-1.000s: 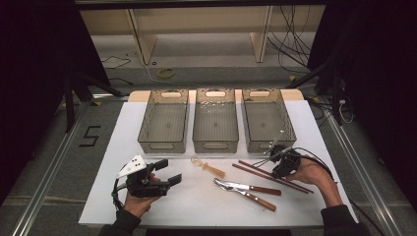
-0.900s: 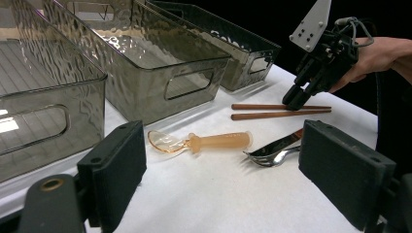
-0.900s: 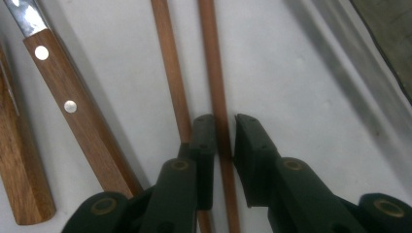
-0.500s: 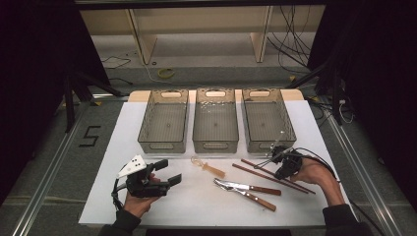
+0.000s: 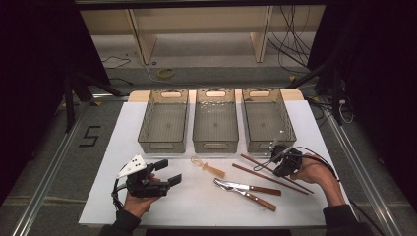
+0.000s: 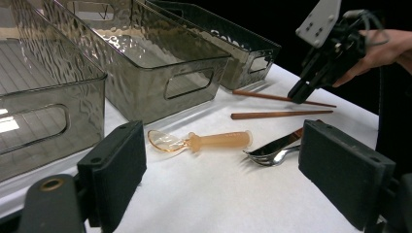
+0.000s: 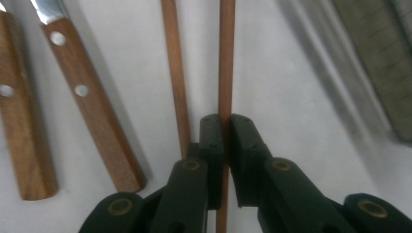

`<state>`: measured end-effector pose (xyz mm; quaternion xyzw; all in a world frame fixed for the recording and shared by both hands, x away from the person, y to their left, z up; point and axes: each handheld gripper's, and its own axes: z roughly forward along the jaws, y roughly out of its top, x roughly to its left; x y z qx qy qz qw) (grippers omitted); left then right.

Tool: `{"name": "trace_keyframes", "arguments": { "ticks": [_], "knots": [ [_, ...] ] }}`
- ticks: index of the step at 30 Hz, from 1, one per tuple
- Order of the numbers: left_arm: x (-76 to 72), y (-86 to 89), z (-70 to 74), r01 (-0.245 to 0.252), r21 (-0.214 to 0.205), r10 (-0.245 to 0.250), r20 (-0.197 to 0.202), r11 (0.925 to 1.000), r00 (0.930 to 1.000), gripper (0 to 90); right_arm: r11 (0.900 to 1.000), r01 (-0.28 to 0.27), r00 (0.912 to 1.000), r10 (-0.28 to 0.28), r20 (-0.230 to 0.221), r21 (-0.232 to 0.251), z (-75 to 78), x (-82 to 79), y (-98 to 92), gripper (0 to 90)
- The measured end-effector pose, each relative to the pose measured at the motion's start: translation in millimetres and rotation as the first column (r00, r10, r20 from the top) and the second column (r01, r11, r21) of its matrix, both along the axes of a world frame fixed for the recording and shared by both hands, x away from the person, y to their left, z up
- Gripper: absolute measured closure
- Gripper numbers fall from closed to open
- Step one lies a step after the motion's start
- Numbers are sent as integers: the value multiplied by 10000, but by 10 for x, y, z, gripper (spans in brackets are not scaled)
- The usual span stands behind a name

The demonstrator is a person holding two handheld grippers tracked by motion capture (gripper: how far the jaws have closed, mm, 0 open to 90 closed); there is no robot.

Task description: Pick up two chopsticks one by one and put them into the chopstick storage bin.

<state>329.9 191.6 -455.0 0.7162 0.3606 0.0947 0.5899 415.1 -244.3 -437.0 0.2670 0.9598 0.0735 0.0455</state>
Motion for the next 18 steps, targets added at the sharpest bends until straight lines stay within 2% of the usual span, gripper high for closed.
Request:
{"name": "trace_keyframes", "arguments": {
  "ticks": [4,7,10,12,18],
  "knots": [
    [8,-6,-1,15,63,-15,-47,10000,10000,170,9986,-321,9974,294,652,415,178,-59,38,849],
    [11,-16,6,62,42,-61,-143,10000,9999,171,9947,-673,9919,583,1126,776,274,-107,107,849],
    [19,-28,18,144,125,-141,-251,9998,9996,173,9922,-965,9852,839,1493,789,336,-158,209,849],
    [26,-43,32,272,130,-267,-333,9995,9991,173,9879,-1293,9777,1126,1775,853,361,-186,284,850],
    [71,-116,105,729,422,-703,-604,9964,9957,178,9759,-2083,9587,1905,2112,652,417,-273,511,849]
  ]
}}
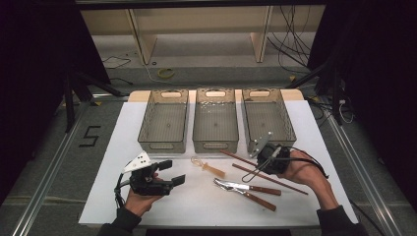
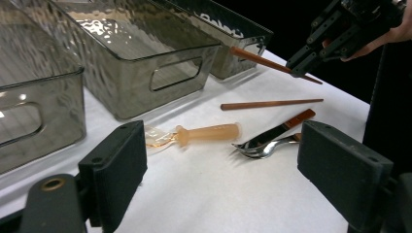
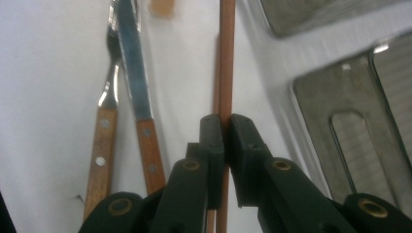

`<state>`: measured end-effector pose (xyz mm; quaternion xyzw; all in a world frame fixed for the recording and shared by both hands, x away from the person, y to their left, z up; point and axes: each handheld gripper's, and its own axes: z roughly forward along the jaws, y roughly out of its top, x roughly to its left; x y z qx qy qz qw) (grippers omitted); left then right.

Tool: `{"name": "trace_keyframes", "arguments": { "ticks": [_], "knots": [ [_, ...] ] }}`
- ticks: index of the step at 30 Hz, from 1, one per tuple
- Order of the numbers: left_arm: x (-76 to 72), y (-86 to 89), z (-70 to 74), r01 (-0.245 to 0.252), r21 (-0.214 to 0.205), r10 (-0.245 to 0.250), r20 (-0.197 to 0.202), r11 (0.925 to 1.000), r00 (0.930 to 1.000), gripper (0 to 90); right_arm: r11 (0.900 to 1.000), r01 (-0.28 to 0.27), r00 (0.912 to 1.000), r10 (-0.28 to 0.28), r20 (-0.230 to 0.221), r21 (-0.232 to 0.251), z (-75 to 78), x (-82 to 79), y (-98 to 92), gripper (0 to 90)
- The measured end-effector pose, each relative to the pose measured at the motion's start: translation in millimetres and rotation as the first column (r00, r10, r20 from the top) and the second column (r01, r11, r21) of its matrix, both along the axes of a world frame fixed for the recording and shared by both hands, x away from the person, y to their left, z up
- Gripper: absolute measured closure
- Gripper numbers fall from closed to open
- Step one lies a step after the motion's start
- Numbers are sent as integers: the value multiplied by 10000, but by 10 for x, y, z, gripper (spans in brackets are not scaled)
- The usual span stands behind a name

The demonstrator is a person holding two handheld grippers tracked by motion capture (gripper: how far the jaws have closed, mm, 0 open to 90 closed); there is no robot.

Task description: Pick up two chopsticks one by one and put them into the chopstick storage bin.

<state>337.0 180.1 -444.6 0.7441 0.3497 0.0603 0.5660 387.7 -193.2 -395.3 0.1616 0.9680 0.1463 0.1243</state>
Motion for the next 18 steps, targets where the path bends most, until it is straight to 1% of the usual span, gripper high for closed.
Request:
{"name": "trace_keyframes", "arguments": {
  "ticks": [1,3,6,7,9,11,12,13,14,15,16,17,18],
  "knots": [
    [8,-20,18,73,80,-73,-40,9999,10000,178,9997,-249,9997,249,62,-18,4,-5,27,849],
    [22,-45,55,255,393,-254,-32,9989,9997,179,9992,-397,9991,397,131,-64,12,-33,94,849],
    [48,-71,97,458,660,-448,-165,9968,9989,181,9977,-650,9978,653,120,-206,23,-61,175,849],
    [58,-84,110,545,768,-531,-197,9956,9984,181,9973,-705,9974,708,113,-219,21,-71,201,849],
    [73,-118,146,637,1123,-622,-172,9916,9979,181,9944,-1016,9946,1021,165,-296,14,-77,238,849],
    [94,-158,188,781,1438,-766,-158,9865,9969,179,9945,-983,9951,986,78,-353,10,-106,282,849],
    [106,-184,208,852,1552,-838,-157,9842,9964,178,9912,-1232,9923,1238,100,-488,10,-104,292,849],
    [119,-211,226,1035,1659,-1009,-239,9807,9946,182,9923,-1154,9933,1156,18,-451,8,-122,313,849],
    [134,-240,240,1221,1780,-1188,-290,9764,9925,202,9899,-1334,9909,1341,106,-484,3,-122,323,849],
    [147,-273,250,1306,1905,-1277,-276,9730,9914,211,9888,-1407,9900,1411,55,-507,3,-126,334,849],
    [158,-306,260,1391,2060,-1370,-244,9686,9903,214,9894,-1355,9908,1357,5,-527,2,-137,347,849],
    [168,-340,268,1506,2220,-1487,-252,9633,9886,217,9865,-1529,9882,1530,-24,-588,1,-134,352,849],
    [177,-376,274,1651,2350,-1636,-262,9579,9862,220,9861,-1561,9877,1566,33,-575,-6,-139,361,849]
  ]
}}
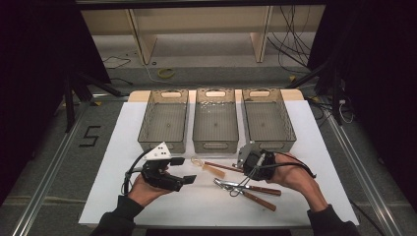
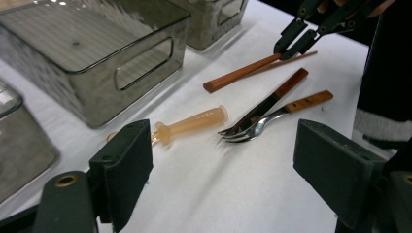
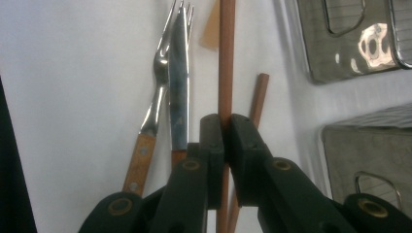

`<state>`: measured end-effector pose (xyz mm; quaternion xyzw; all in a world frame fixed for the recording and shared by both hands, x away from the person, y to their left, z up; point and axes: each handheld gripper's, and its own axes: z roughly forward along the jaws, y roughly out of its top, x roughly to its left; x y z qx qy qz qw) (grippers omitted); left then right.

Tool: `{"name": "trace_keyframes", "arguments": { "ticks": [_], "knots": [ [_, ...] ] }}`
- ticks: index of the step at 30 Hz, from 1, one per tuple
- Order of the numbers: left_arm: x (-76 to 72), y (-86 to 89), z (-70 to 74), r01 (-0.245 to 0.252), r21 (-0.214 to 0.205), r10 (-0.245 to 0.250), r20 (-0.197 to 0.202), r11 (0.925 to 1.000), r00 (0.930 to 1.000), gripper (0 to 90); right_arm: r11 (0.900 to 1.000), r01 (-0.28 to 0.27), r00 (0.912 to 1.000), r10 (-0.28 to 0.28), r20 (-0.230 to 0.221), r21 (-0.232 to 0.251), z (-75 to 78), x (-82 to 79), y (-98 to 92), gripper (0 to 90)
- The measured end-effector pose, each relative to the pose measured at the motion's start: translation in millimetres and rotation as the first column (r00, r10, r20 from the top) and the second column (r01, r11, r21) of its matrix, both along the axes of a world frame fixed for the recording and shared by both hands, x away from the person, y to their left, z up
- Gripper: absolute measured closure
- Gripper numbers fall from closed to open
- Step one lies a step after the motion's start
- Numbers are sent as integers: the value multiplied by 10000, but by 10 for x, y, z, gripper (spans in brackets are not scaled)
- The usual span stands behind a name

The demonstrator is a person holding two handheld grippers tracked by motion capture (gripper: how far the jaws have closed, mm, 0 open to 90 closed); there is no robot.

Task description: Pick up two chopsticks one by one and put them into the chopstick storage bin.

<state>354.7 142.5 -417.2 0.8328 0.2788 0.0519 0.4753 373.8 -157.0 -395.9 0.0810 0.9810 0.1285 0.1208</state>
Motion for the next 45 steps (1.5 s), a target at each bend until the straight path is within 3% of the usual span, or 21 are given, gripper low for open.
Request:
{"name": "trace_keyframes", "arguments": {
  "ticks": [9,10,15,21,29,36,37,45],
  "knots": [
    [64,-239,1,830,788,-821,-141,9934,9965,272,9995,-299,9995,300,70,-45,29,-90,83,849],
    [68,-260,0,868,811,-861,-122,9929,9962,282,9986,-518,9986,519,127,-77,31,-92,90,849],
    [99,-336,4,1233,1325,-1237,-56,9835,9923,329,9980,-610,9981,611,38,-160,26,-135,156,849],
    [108,-420,11,1524,1662,-1552,37,9742,9879,393,9956,-902,9959,902,25,-244,13,-151,199,849],
    [120,-490,-26,1892,2324,-1950,22,9541,9808,484,9932,-1113,9938,1115,51,-330,14,-177,230,849],
    [116,-533,-61,2346,2587,-2409,-76,9370,9705,562,9918,-1234,9923,1237,65,-343,-4,-193,250,849],
    [110,-540,-63,2369,2533,-2439,-41,9379,9698,573,9910,-1253,9921,1253,-41,-460,4,-194,253,849],
    [93,-564,-54,2781,2677,-2872,-51,9225,9578,652,9901,-1308,9914,1305,-102,-511,-12,-206,270,849]
  ]
}}
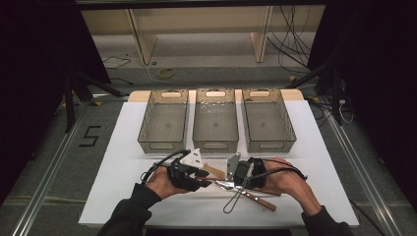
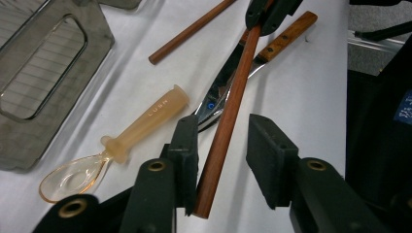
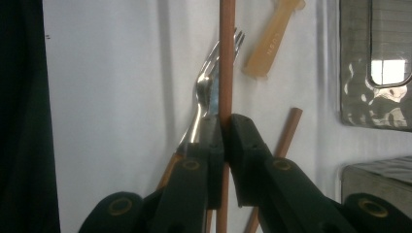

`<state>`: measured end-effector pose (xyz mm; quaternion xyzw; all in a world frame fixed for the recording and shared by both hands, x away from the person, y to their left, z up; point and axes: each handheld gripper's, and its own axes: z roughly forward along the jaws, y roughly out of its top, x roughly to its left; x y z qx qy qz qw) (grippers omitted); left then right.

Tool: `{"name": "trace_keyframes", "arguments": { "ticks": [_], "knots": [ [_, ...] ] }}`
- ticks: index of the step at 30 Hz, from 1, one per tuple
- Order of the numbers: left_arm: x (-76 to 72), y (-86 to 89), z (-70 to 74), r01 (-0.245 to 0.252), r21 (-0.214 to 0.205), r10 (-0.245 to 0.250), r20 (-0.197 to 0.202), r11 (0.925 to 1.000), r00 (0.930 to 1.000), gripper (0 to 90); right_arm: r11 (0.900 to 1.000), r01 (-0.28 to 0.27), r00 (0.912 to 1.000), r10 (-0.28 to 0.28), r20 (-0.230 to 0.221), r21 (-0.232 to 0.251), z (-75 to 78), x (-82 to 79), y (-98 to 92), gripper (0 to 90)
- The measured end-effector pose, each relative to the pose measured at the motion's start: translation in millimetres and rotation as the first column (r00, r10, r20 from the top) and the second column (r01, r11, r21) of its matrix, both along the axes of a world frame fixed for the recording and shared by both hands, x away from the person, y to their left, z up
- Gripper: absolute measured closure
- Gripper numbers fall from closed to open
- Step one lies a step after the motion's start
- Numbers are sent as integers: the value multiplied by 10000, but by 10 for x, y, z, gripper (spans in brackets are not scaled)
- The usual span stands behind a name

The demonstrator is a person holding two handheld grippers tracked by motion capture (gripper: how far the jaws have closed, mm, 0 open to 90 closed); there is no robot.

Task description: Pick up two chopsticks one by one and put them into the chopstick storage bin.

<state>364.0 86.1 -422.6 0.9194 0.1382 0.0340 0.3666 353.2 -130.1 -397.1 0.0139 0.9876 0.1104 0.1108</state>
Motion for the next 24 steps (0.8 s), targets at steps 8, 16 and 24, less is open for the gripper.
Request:
{"name": "trace_keyframes", "arguments": {
  "ticks": [8,16,24],
  "knots": [
    [-7,-11,-17,289,92,-289,-11,9995,9996,717,9997,-250,9997,250,14,-50,-18,-13,12,849],
    [-27,-32,-37,723,325,-720,-93,9969,9974,764,9986,-461,9989,460,-64,-250,-28,-34,21,848],
    [-57,-34,-26,1381,65,-1380,-196,9904,9902,829,9964,-803,9968,804,18,-279,-28,-36,-16,831]
  ]
}}
